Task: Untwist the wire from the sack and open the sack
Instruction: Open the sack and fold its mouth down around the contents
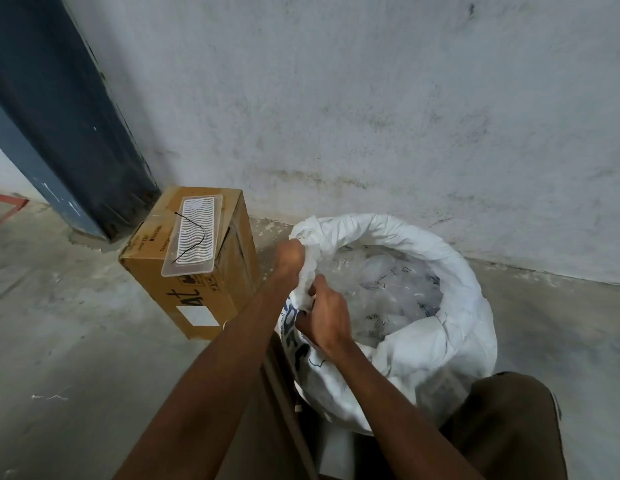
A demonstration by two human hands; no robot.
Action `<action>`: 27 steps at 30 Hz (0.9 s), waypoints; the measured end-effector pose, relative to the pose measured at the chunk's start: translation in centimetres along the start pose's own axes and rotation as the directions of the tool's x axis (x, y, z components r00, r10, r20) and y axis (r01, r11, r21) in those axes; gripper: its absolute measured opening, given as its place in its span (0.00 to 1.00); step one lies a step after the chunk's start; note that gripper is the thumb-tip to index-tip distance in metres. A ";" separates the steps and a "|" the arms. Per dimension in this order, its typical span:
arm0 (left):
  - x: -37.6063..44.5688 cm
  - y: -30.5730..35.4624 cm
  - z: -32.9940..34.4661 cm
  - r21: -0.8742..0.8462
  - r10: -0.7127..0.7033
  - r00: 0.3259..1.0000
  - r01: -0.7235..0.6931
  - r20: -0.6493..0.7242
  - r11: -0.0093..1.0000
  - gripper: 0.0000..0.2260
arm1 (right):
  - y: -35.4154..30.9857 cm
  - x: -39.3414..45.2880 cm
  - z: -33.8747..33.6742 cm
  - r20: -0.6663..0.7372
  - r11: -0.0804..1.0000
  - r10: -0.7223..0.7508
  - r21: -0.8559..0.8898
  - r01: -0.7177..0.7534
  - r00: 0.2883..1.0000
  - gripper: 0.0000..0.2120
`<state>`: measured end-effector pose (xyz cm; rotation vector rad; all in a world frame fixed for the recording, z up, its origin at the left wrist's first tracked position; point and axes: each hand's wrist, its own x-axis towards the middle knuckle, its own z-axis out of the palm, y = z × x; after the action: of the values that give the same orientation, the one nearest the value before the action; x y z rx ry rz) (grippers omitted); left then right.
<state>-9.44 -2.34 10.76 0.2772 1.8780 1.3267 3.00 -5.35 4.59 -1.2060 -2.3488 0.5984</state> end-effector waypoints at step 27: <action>4.3 -0.7 1.1 0.710 0.470 0.879 -0.380 0.078 0.593 0.19 | -1.0 1.9 1.3 -0.032 0.995 -0.052 -0.090 0.049 0.998 0.07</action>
<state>-11.28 0.62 7.94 1.1447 2.4751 0.8203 0.63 -4.54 4.42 -1.1819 -2.3923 0.4569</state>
